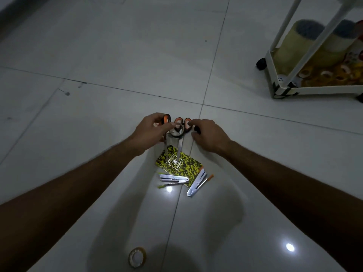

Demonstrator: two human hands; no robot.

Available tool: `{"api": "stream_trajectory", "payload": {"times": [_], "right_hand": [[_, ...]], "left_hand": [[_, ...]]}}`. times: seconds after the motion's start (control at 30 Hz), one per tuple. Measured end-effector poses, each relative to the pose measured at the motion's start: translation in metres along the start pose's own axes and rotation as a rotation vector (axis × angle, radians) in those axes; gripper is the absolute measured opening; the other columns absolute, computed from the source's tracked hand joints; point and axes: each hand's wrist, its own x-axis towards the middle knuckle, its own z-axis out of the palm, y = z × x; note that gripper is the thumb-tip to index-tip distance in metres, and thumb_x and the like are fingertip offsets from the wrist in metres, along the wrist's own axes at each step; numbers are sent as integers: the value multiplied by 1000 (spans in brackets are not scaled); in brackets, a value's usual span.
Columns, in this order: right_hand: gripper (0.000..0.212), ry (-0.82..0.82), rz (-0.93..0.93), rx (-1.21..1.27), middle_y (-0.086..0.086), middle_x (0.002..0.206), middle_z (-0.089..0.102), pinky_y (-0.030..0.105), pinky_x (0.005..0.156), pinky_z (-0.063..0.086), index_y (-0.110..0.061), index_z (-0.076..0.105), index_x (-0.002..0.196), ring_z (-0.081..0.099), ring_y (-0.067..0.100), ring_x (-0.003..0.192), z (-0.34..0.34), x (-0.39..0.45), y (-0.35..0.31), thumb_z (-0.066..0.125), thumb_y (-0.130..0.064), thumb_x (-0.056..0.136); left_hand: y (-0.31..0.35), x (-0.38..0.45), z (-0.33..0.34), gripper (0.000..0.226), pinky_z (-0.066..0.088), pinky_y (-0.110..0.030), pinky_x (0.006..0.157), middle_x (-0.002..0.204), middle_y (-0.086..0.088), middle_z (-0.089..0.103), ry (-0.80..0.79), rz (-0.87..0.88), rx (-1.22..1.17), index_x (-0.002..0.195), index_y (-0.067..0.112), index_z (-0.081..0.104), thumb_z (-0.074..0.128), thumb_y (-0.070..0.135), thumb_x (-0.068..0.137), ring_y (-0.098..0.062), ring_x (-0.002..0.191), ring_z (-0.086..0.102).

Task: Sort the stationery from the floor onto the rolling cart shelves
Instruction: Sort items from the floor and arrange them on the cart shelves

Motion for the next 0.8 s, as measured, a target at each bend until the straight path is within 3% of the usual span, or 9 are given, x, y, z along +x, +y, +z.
{"api": "stream_trajectory", "payload": {"times": [0.23,0.37,0.43,0.57,0.7,0.8], "right_hand": [[18,8,-138,-339,9,98,61,44,70,53,-21,51,116,62,34,85,15,20,9,46,-25,100],[17,13,-196,-430,8,95,60,42,64,50,-20,48,116,62,35,80,7,10,18,44,-27,101],[18,43,-190,-445,8,97,61,39,63,47,-20,49,117,62,35,81,-5,2,20,44,-27,101],[21,78,-160,-390,8,105,59,41,69,49,-20,52,116,62,35,87,-36,-19,19,49,-28,97],[14,59,-90,-254,1,106,59,45,78,51,-24,54,110,60,27,90,-70,-46,22,52,-30,98],[6,81,-60,-6,-7,105,67,36,79,53,-24,60,103,61,12,89,-100,-72,20,57,-24,97]], "left_hand": [[-9,12,-1,28,57,-30,65,85,-2,61,-32,79,23,108,5,68,72,28,92,-8,71,63],[-5,12,6,23,55,-38,74,84,-1,65,-80,117,56,103,16,71,72,36,91,-12,78,63],[-2,12,12,20,56,-35,74,92,-1,69,-81,144,85,108,21,71,73,32,92,-12,82,66],[15,8,24,32,51,-17,71,103,5,71,-76,186,126,115,24,69,78,35,87,-5,84,68],[37,0,35,34,54,-25,78,99,7,72,-107,167,89,111,28,71,83,41,81,-3,83,66],[61,-9,43,38,53,-26,76,90,6,71,-200,121,-38,111,19,71,87,27,77,-5,79,65]]}}
